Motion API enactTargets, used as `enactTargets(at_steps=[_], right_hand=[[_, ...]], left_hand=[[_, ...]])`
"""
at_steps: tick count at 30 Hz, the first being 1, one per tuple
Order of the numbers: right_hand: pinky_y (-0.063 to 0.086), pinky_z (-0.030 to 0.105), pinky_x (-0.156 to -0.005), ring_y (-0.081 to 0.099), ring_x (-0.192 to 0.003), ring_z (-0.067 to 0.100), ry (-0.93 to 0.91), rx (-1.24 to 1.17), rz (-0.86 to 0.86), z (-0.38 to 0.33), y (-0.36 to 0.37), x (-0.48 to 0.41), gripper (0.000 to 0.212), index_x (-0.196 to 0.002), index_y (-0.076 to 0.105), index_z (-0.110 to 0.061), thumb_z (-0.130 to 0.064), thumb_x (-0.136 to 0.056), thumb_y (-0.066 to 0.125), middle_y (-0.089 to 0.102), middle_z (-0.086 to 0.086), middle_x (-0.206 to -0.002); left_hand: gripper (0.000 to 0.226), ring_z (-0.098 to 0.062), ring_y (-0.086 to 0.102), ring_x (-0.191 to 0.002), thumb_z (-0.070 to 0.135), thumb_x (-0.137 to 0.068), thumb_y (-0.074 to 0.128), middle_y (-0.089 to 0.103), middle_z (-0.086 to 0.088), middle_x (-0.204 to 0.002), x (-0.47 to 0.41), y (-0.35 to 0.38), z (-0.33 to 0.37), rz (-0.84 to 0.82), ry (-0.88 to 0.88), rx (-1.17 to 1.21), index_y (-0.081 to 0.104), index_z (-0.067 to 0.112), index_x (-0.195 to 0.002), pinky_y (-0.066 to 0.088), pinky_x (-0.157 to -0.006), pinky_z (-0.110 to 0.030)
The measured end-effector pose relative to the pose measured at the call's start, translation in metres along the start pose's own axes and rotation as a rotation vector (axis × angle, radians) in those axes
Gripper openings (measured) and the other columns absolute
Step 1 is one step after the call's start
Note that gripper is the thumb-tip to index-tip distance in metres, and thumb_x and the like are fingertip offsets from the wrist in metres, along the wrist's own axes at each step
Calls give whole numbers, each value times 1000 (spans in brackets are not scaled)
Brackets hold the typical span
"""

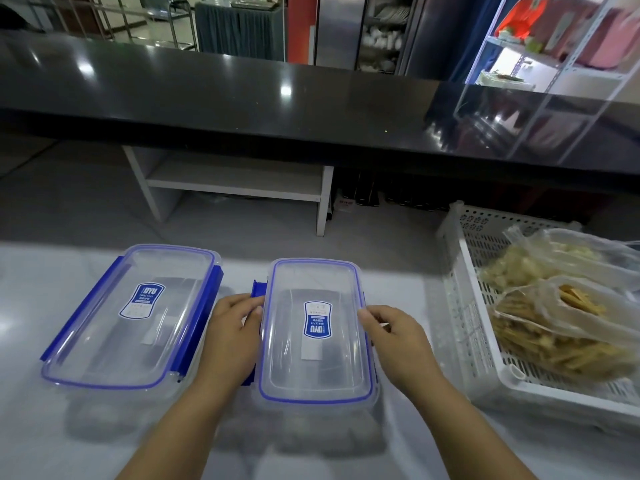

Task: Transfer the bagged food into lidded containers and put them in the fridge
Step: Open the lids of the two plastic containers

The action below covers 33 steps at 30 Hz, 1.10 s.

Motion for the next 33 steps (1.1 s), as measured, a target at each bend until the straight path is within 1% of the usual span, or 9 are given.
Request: enactTargets(at_steps=[3, 6, 9, 14, 18, 23, 26, 29, 33], right_hand=[[44, 9, -50, 61, -71, 4, -28, 22, -61, -10, 0, 6, 5, -89, 58, -33, -31, -90, 62, 61, -19, -85], [43, 9, -53, 59, -73, 5, -64, 4, 5, -14, -3, 10, 14, -88, 56, -39, -29, -86, 66, 58, -18, -89], [44, 12, -57, 60, -79, 8, -82, -5, 57, -14, -7, 12, 19, -102, 61, -36, -30, -85, 68, 60, -11, -97], [44, 13, -43, 60, -49, 0, -12, -459, 28, -23, -19, 9, 25, -108, 63, -15, -5, -86, 65, 70, -4, -65], [45, 14, -44, 56, -46, 2, 1, -591, 100, -26, -42, -4, 19, -104, 67, -2, -2, -85, 63, 69, -4, -58], [52, 16, -53, 67, -58, 4, -149, -556, 215, -45, -78, -14, 14, -96, 67, -11, -3, -86, 63, 74, -5, -67], [54, 21, -63, 65, -65, 8, -324, -412, 299, -66, -100, -19, 13, -87, 67, -19, -7, -82, 70, 71, -2, -71], [51, 16, -65, 62, -67, 4, -510, 13, 309, -87, -108, -23, 19, -84, 66, -28, -17, -75, 78, 68, -8, -78], [49, 30, -69, 62, -75, 17, -609, 481, 219, -95, -86, -47, 20, -91, 69, -24, -27, -74, 79, 67, -8, -80]], left_hand=[[20, -13, 50, -113, 20, -96, 50, 47, 4, -133, 0, 1, 4, 6, 4, 5, 63, 26, -109, 43, -89, -23], [19, -4, 55, -96, 24, -96, 49, 53, 6, -126, 2, 0, 7, -30, 48, 9, 59, 30, -111, 44, -74, -14], [20, -1, 58, -90, 23, -95, 50, 59, 9, -114, 3, -6, 15, -10, 83, 53, 60, 34, -108, 45, -70, -15], [23, 4, 60, -74, 19, -97, 45, 65, 18, -92, 0, -17, 34, -3, 131, 113, 62, 34, -100, 41, -56, -8], [23, -5, 58, -86, 26, -95, 51, 59, 5, -111, -17, -10, 32, -32, 126, -2, 60, 28, -116, 43, -67, -12], [41, -17, 58, -100, 32, -93, 54, 54, -2, -127, -37, 4, 23, -184, 32, -261, 50, 19, -133, 51, -84, -32], [29, -15, 59, -91, 28, -93, 55, 62, 0, -114, -40, 5, 24, -169, 62, -301, 60, 17, -119, 48, -76, -27], [22, -13, 59, -84, 29, -90, 59, 64, 4, -100, -39, 3, 23, -129, 54, -310, 63, 17, -109, 45, -67, -25], [12, -10, 60, -73, 29, -89, 61, 66, 4, -86, -34, -1, 21, -127, 59, -293, 64, 18, -93, 44, -57, -22]])
Point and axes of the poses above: each hand's wrist, its own x-axis away from the middle knuckle, its own y-axis out of the palm, z = x × y, the point moved 3 cm from there along -x, towards the middle knuckle
